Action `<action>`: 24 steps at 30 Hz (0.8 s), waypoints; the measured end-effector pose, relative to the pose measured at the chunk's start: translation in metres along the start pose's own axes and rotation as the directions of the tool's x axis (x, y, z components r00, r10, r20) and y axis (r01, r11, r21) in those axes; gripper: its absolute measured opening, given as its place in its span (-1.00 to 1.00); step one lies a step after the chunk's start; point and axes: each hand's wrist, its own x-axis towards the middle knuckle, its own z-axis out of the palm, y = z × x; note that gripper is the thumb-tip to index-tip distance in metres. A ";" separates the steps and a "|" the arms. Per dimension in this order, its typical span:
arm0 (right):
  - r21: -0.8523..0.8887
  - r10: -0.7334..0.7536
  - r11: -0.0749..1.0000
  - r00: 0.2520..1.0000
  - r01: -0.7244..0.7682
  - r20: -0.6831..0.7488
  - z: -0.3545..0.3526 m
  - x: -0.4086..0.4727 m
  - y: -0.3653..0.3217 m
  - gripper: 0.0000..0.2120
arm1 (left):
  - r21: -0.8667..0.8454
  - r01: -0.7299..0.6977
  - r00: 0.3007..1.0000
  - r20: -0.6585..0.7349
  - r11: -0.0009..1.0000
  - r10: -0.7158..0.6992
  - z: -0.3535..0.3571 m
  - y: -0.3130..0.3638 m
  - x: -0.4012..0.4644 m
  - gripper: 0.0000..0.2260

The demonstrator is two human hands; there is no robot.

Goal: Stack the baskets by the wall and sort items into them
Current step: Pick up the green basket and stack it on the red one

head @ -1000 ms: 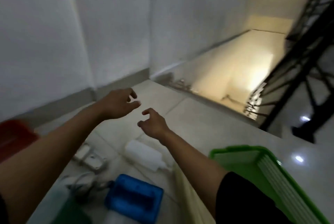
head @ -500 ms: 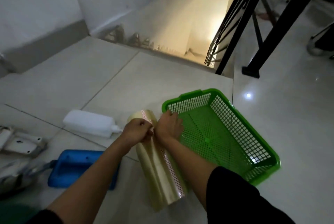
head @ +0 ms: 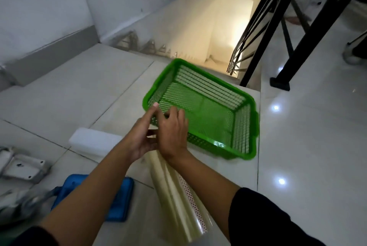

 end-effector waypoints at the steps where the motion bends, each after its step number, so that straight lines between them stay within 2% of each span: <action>1: -0.017 -0.074 0.997 0.997 0.075 0.003 -0.002 0.002 -0.008 -0.77 | -0.082 0.000 1.000 -0.009 0.997 -0.001 -0.006 0.008 -0.003 -0.66; 3: -0.019 -0.214 0.977 0.977 0.214 0.009 -0.006 0.004 -0.026 -0.69 | -0.185 -0.010 0.995 -0.102 0.983 -0.009 -0.021 0.022 -0.006 -0.75; 5: 0.019 -0.336 0.942 0.942 0.336 -0.021 -0.011 0.010 -0.047 -0.62 | -0.262 -0.084 0.967 -0.255 0.961 0.015 -0.043 0.033 -0.013 -0.84; 8: 0.088 -0.450 0.886 0.890 0.456 -0.076 -0.019 0.022 -0.077 -0.65 | -0.296 -0.234 0.893 -0.442 0.926 0.085 -0.080 0.055 -0.028 -0.78; 10: 0.105 -0.449 0.884 0.890 0.455 -0.081 -0.022 0.030 -0.091 -0.67 | -0.276 -0.298 0.838 -0.534 0.914 0.111 -0.114 0.075 -0.044 -0.71; 12: 0.075 -0.418 0.902 0.903 0.426 -0.101 -0.024 0.038 -0.097 -0.60 | -0.232 -0.320 0.803 -0.581 0.919 0.133 -0.150 0.097 -0.065 -0.66; 15: 0.024 -0.387 0.918 0.906 0.397 -0.171 -0.035 0.052 -0.117 -0.64 | -0.166 -0.381 0.760 -0.617 0.909 0.206 -0.206 0.128 -0.119 -0.73; 17: -0.007 -0.417 0.906 0.890 0.424 -0.185 -0.043 0.058 -0.141 -0.66 | -0.149 -0.421 0.716 -0.660 0.895 0.227 -0.241 0.141 -0.159 -0.73; 22: 0.020 -0.600 0.792 0.785 0.610 -0.154 -0.039 0.050 -0.241 -0.66 | -0.214 -0.537 0.601 -0.776 0.816 0.191 -0.339 0.120 -0.251 -0.77; 24: 0.084 -0.686 0.711 0.714 0.698 -0.138 -0.031 0.040 -0.289 -0.63 | -0.237 -0.583 0.559 -0.811 0.777 0.173 -0.375 0.099 -0.281 -0.75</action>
